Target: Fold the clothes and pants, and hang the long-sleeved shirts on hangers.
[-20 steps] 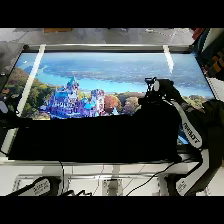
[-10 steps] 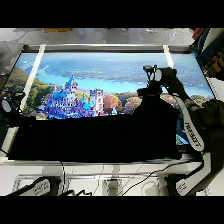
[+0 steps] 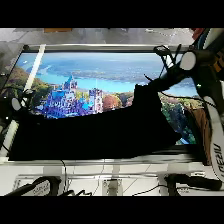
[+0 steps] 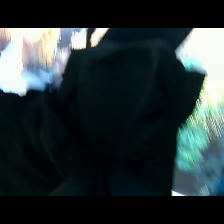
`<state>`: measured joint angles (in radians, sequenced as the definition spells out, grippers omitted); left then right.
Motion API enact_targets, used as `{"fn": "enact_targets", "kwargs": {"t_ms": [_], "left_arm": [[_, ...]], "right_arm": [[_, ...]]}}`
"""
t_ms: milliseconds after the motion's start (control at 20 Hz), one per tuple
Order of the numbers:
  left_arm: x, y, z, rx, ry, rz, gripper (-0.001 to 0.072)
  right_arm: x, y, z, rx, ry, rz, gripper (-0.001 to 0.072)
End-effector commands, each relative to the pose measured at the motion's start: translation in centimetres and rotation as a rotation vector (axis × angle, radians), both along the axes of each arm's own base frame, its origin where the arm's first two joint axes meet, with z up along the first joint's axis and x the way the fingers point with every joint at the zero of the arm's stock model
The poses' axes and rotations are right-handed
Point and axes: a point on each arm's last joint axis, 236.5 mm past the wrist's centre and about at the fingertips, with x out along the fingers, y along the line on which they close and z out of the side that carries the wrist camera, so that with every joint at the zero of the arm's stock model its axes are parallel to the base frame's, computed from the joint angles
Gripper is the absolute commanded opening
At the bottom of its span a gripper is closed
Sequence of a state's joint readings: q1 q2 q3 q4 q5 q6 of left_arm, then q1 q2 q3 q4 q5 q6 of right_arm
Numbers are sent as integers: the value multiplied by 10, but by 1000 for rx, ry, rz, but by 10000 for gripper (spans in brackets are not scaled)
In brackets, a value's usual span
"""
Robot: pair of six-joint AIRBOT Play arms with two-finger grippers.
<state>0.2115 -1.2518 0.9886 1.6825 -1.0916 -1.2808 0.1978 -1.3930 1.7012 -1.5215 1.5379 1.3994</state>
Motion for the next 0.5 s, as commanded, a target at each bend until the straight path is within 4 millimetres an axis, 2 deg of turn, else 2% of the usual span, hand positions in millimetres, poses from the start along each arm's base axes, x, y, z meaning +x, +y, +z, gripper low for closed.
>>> {"fn": "enact_targets", "kwargs": {"t_ms": [0,50,150,250,350,450], "left_arm": [[15,-51,1,-112,-48,52,623],[22,-73,3,-180,-77,83,565],[44,-134,18,-384,-156,97,556],[67,-197,44,-605,-253,113,556],[74,-255,67,-736,-322,11,556],[76,-298,82,-798,-376,-46,556]], "right_arm": [[-58,-28,9,-59,77,-9,18],[-75,-34,3,-59,99,-28,18],[-114,-43,-23,-67,177,-60,18],[-158,-50,-57,-75,276,-115,18],[-205,-58,-86,-91,382,-172,19],[-244,-65,-103,-110,468,-199,19]]}}
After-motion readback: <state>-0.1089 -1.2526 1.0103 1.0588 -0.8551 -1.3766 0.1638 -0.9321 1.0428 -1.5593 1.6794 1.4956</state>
